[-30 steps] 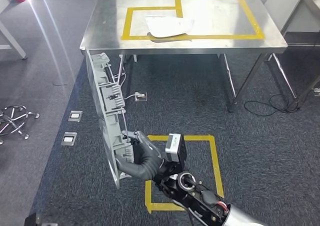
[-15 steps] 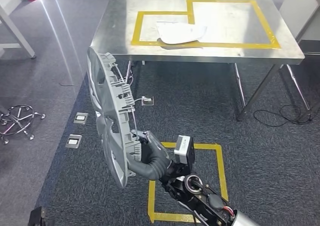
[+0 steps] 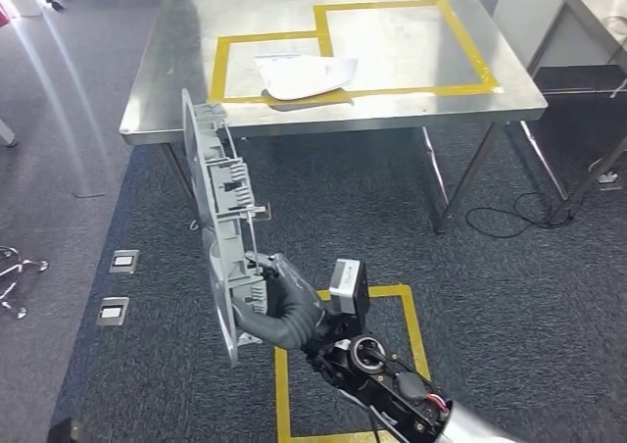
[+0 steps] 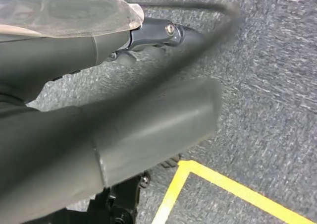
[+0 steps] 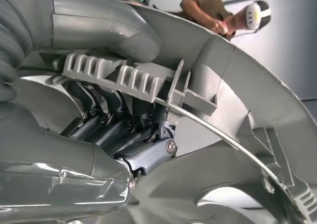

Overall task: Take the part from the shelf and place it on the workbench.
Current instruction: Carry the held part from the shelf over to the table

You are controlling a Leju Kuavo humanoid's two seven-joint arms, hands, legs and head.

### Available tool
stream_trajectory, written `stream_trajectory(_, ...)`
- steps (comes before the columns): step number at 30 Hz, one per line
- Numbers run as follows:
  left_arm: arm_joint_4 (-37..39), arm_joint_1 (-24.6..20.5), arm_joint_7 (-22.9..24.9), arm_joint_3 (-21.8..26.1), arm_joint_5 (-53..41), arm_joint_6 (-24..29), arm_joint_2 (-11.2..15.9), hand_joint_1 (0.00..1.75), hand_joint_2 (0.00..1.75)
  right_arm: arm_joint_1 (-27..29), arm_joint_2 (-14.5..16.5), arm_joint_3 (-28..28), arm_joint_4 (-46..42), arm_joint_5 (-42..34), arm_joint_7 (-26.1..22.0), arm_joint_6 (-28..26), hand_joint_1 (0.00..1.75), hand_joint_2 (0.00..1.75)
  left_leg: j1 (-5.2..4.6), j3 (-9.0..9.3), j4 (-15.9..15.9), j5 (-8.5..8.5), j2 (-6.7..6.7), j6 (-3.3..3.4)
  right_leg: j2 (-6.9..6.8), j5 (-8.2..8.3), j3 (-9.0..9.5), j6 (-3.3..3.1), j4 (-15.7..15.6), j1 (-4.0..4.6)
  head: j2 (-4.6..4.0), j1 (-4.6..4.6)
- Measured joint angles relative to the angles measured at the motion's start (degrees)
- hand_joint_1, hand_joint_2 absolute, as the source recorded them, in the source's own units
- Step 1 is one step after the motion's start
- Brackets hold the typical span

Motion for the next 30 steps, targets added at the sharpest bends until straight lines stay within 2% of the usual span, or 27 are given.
stream_trajectory(2,0.00,-0.02,-0.01,0.00,-0.03,-0.01,-0.07,0.00,0.00,0.02,-0.01,-0.14,0.00,-0.05,-0.08,-0.05,1.55,1.75,0.06,0.52,-0.15,0.08,0.18,0.71,0.03,-0.56,0.20,0.52,0.20,0.08,0.00,0.14)
stream_trajectory(4,0.01,-0.03,-0.02,0.00,-0.03,-0.01,-0.08,0.00,0.00,-0.03,-0.02,-0.30,0.00,-0.05,-0.14,-0.08,1.55,1.75,0.23,1.41,-0.31,-0.28,0.45,1.35,-0.71,-1.76,-0.78,1.13,2.95,0.05,0.00,0.58)
stream_trajectory(5,0.01,-0.05,-0.03,0.00,-0.03,-0.01,-0.07,0.00,0.00,-0.04,-0.03,-0.36,0.00,-0.05,-0.14,-0.08,1.55,1.75,0.23,1.82,-0.38,-0.54,0.54,1.64,-1.18,-2.92,-2.41,1.46,6.12,-0.06,0.00,0.88)
stream_trajectory(7,0.01,-0.02,-0.05,0.00,-0.04,-0.01,-0.04,0.00,0.00,0.07,-0.08,-0.46,0.01,-0.05,-0.13,-0.08,1.55,1.75,0.13,2.47,-0.38,-1.18,0.72,1.97,-1.69,-5.87,-7.13,1.90,14.54,-0.29,-0.01,1.45)
stream_trajectory(8,0.01,0.00,-0.05,0.00,-0.04,-0.01,-0.06,0.00,0.00,0.20,-0.11,-0.51,0.02,-0.05,-0.13,-0.08,1.55,1.75,0.12,2.86,-0.37,-1.55,0.81,1.99,-1.76,-6.77,-9.23,2.02,17.57,-0.38,-0.01,1.63)
stream_trajectory(9,0.01,0.02,-0.05,0.00,-0.04,-0.01,-0.07,0.00,0.00,0.30,-0.17,-0.54,0.03,-0.05,-0.13,-0.08,1.55,1.75,0.12,3.35,-0.37,-1.95,0.88,1.96,-1.81,-6.61,-10.49,2.06,18.69,-0.43,-0.01,1.84)
stream_trajectory(10,0.01,0.02,-0.05,0.00,-0.04,-0.01,-0.09,0.00,0.00,0.36,-0.22,-0.58,0.03,-0.05,-0.13,-0.08,1.55,1.75,0.13,3.97,-0.37,-2.39,0.93,1.91,-1.87,-5.11,-10.66,2.01,17.47,-0.47,-0.01,2.07)
stream_trajectory(12,0.01,0.03,-0.05,0.00,-0.04,-0.01,-0.11,0.00,0.00,0.38,-0.29,-0.62,0.04,-0.05,-0.12,-0.08,1.55,1.75,0.12,5.33,-0.42,-3.33,1.06,1.70,-2.44,0.53,-8.54,1.48,9.87,-0.42,0.00,2.71)
stream_trajectory(13,0.01,0.03,-0.05,0.00,-0.04,-0.01,-0.13,0.00,0.00,0.36,-0.31,-0.63,0.05,-0.05,-0.12,-0.08,1.55,1.75,0.06,5.90,-0.41,-3.75,1.15,1.49,-2.97,2.32,-7.40,1.06,6.09,-0.18,0.00,2.94)
stream_trajectory(14,0.01,0.01,-0.06,0.00,-0.04,-0.01,-0.14,0.00,0.00,0.34,-0.32,-0.64,0.05,-0.05,-0.12,-0.08,1.55,1.75,-0.03,6.23,-0.39,-4.13,1.30,1.20,-3.39,3.37,-6.50,0.63,3.36,0.04,0.00,3.20)
stream_trajectory(15,0.01,0.02,-0.07,0.00,-0.04,-0.01,-0.18,0.00,0.00,0.34,-0.34,-0.65,0.04,-0.06,-0.15,-0.08,1.55,1.75,-0.10,6.48,-0.30,-4.40,1.49,0.89,-3.67,3.66,-6.05,0.21,1.86,0.22,0.00,3.33)
stream_trajectory(16,0.01,0.03,-0.08,0.00,-0.04,-0.02,-0.21,0.00,0.00,0.34,-0.35,-0.67,0.03,-0.09,-0.19,-0.10,1.55,1.75,-0.19,6.71,-0.14,-4.53,1.64,0.57,-3.55,3.22,-5.90,-0.12,1.44,0.34,0.00,3.34)
stream_trajectory(18,0.01,0.04,-0.11,-0.01,-0.03,-0.06,-0.27,0.00,0.00,0.32,-0.34,-0.72,0.00,-0.19,-0.33,-0.19,1.55,1.75,-0.10,6.80,0.88,-4.97,1.77,-0.01,-2.82,3.66,-4.85,-0.74,0.81,0.10,0.00,3.23)
stream_trajectory(19,0.01,-0.02,-0.12,-0.01,-0.03,-0.11,-0.29,0.00,0.00,0.27,-0.32,-0.74,0.00,-0.26,-0.37,-0.23,1.55,1.75,-0.01,6.19,2.37,-5.56,1.57,-0.26,-2.45,3.65,-4.32,-1.00,0.63,0.00,0.00,3.03)
stream_trajectory(20,0.01,-0.12,-0.14,-0.02,-0.04,-0.17,-0.30,0.00,0.00,0.24,-0.31,-0.77,-0.01,-0.34,-0.41,-0.25,1.55,1.75,0.10,4.77,5.02,-6.63,1.32,-0.53,-2.09,3.65,-3.74,-1.22,0.48,-0.11,0.00,2.75)
stream_trajectory(23,0.01,-0.15,-0.16,-0.02,-0.06,-0.25,-0.27,0.00,0.00,0.30,-0.31,-0.79,0.04,-0.50,-0.42,-0.26,1.55,1.75,0.22,-2.20,15.32,-10.43,0.78,-1.14,-0.82,3.19,-3.32,-1.63,0.43,-0.17,0.00,1.76)
stream_trajectory(24,0.01,-0.04,-0.16,-0.02,-0.05,-0.25,-0.27,0.00,0.00,0.33,-0.32,-0.79,0.06,-0.50,-0.43,-0.26,1.55,1.75,0.26,-3.72,16.59,-10.42,0.75,-1.22,-0.24,2.96,-3.09,-1.65,0.43,-0.18,0.00,1.50)
stream_trajectory(25,0.01,0.04,-0.15,-0.02,-0.05,-0.25,-0.24,0.00,0.00,0.34,-0.32,-0.79,0.07,-0.52,-0.45,-0.26,1.55,1.75,0.30,-4.20,15.75,-9.18,0.71,-1.26,0.38,2.69,-2.74,-1.60,0.44,-0.21,0.00,1.27)
stream_trajectory(26,0.01,0.09,-0.15,-0.02,-0.04,-0.25,-0.18,0.00,0.00,0.34,-0.32,-0.79,0.07,-0.57,-0.48,-0.28,1.55,1.75,0.35,-3.60,12.76,-6.71,0.54,-1.26,0.98,2.36,-2.26,-1.47,0.44,-0.27,0.00,1.04)
stream_trajectory(27,0.01,0.12,-0.15,-0.02,-0.04,-0.25,-0.11,0.00,0.00,0.34,-0.32,-0.80,0.08,-0.65,-0.50,-0.32,1.55,1.75,0.47,-2.37,8.47,-3.67,-0.11,-1.26,1.51,1.98,-1.88,-1.28,0.43,-0.32,0.00,0.79)
stream_trajectory(28,0.01,0.11,-0.15,-0.02,-0.04,-0.25,-0.04,0.00,0.00,0.33,-0.32,-0.80,0.09,-0.74,-0.54,-0.36,1.55,1.75,0.55,-1.19,4.57,-1.74,-1.01,-1.20,2.01,1.64,-1.55,-1.03,0.48,-0.31,0.00,0.58)
stream_trajectory(29,0.01,0.05,-0.16,-0.01,-0.05,-0.26,0.00,0.00,0.00,0.31,-0.32,-0.83,0.09,-0.84,-0.58,-0.40,1.55,1.75,0.54,-0.27,1.71,-0.73,-1.85,-0.98,2.50,1.36,-1.50,-0.75,0.46,-0.32,0.00,0.39)
stream_trajectory(30,0.01,0.04,-0.16,-0.01,-0.06,-0.26,0.01,0.00,0.00,0.33,-0.32,-0.85,0.10,-0.89,-0.61,-0.43,1.55,1.75,0.48,0.13,0.30,-0.44,-2.49,-0.64,2.96,1.17,-1.57,-0.43,0.43,-0.32,0.00,0.29)
